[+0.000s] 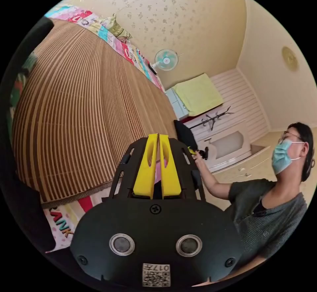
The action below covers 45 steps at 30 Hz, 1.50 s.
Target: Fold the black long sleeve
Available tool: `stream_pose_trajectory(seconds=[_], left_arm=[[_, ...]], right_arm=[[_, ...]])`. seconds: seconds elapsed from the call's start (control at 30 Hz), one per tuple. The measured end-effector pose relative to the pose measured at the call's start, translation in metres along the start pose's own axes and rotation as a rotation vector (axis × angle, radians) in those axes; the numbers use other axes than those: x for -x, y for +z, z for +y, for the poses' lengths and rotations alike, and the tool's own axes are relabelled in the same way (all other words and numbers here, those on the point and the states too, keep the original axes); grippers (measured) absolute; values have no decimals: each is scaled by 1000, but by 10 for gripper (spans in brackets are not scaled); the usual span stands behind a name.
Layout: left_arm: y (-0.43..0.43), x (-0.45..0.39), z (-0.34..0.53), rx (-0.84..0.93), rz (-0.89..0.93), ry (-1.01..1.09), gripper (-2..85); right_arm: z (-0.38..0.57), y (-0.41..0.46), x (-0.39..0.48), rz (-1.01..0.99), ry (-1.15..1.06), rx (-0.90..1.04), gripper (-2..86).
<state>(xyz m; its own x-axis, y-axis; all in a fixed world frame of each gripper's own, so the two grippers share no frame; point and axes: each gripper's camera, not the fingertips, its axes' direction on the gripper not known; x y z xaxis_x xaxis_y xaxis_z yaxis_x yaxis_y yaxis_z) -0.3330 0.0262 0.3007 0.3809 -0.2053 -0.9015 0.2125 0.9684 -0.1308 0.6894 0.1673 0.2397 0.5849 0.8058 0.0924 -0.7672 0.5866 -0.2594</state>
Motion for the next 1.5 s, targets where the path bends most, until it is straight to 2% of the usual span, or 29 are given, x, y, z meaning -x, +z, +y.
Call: stream_pose_trajectory(seconds=[0.1, 0.2, 0.3, 0.37, 0.43, 0.5, 0.53, 0.6, 0.67, 0.73, 0.8, 0.87, 0.93, 1.0, 1.07, 1.13, 1.17, 1.2, 1.3, 1.37, 1.43, 1.5], left_arm=[[-33, -3, 7, -59, -17, -22, -9], [-41, -25, 8, -28, -51, 60, -10], [-30, -42, 11, 14, -187, 123, -10], [-21, -46, 12, 36, -268, 116, -10], [-16, -51, 11, 51, -259, 130, -10], [-20, -64, 11, 58, -254, 169, -10], [-22, -67, 11, 62, -270, 179, -10], [-29, -77, 12, 104, -373, 200, -8], [-29, -80, 14, 157, -405, 216, -6], [-25, -78, 18, 194, -405, 213, 0], [-22, -78, 29, 119, -428, 214, 36], [-16, -77, 33, 80, -427, 190, 48], [-7, -76, 33, 62, -376, 160, 64], [-1, -80, 35, 5, -306, 130, 74], [-1, -90, 33, -20, -279, 161, 70], [4, -98, 27, -16, -274, 181, 65], [12, -99, 19, 9, -245, 176, 65], [26, -96, 10, 55, -192, 154, 84], [65, -90, -6, 137, -109, 134, 134], [84, -91, -12, 168, -146, 158, 143], [106, -84, -20, 276, -170, 143, 164], [135, -57, -23, 457, -318, 96, 208]], right_arm=[[17, -51, 40, -188, -148, -114, 41], [64, -61, 117, -318, -463, -119, 26], [144, -15, 177, -491, -641, 53, 18], [227, 33, 213, -676, -703, 281, 26], [292, 62, 240, -654, -776, 477, 29], [341, 46, 247, -585, -841, 396, 32], [359, 22, 245, -545, -881, 297, 32], [358, -12, 234, -485, -909, 166, 32], [319, -45, 202, -477, -802, -13, 29], [280, -46, 179, -452, -729, -86, 24], [244, -22, 163, -312, -626, -100, 18], [210, 37, 165, -221, -601, 85, 24], [209, 78, 174, -276, -629, 222, 22], [222, 85, 184, -332, -677, 217, 17], [256, 60, 209, -624, -887, 252, 24], [293, 44, 225, -825, -987, 271, 27], [321, 38, 236, -951, -1044, 310, 29], [336, 37, 242, -975, -1058, 330, 29], [409, 43, 266, -922, -1169, 372, 29], [450, 55, 275, -967, -1227, 475, 25], [474, 70, 279, -990, -1230, 603, 22], [500, 78, 278, -931, -1298, 656, 22]])
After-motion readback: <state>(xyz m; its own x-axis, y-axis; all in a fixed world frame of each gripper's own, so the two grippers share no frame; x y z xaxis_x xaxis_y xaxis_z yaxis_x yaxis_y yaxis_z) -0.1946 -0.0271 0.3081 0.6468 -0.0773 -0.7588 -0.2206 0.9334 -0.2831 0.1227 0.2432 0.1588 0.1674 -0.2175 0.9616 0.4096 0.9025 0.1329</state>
